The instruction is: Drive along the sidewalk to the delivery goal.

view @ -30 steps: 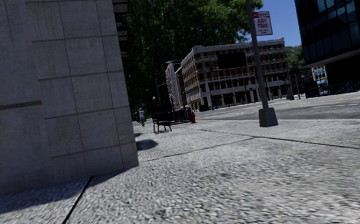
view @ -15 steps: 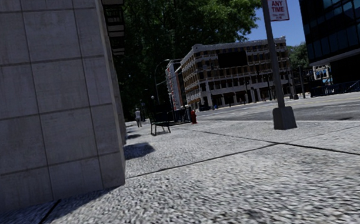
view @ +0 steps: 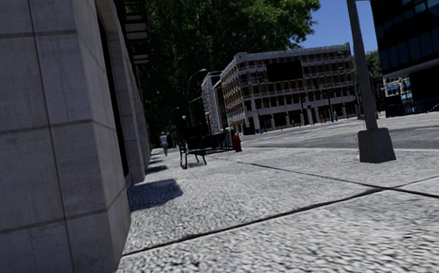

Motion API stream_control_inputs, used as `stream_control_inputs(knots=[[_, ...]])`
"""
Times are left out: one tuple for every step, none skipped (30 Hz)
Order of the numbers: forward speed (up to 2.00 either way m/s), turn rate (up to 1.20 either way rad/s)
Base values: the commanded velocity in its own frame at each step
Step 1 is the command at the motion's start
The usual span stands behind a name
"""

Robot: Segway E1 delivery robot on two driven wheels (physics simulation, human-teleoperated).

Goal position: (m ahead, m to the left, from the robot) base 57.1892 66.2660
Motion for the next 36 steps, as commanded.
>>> stream_control_inputs(knots=[[2.0, 0.0], [2.0, 0.0], [2.0, 0.0], [2.0, 0.0], [2.0, 0.0], [2.0, 0.0], [2.0, 0.0], [2.0, 0.0], [2.0, 0.0], [2.0, 0.0], [2.0, 0.0], [2.0, 0.0], [2.0, 0.0], [2.0, 0.0], [2.0, 0.0], [2.0, 0.0], [2.0, 0.0], [2.0, 0.0], [2.0, 0.0], [2.0, 0.0], [2.0, 0.0], [2.0, 0.0], [2.0, 0.0], [2.0, 0.0], [2.0, 0.0], [2.0, 0.0], [2.0, 0.0], [2.0, -0.34], [2.0, -0.56], [2.0, -0.81], [2.0, -1.2], [2.0, -1.2], [2.0, -1.2], [2.0, -1.2], [2.0, -1.2], [2.0, -1.2]])
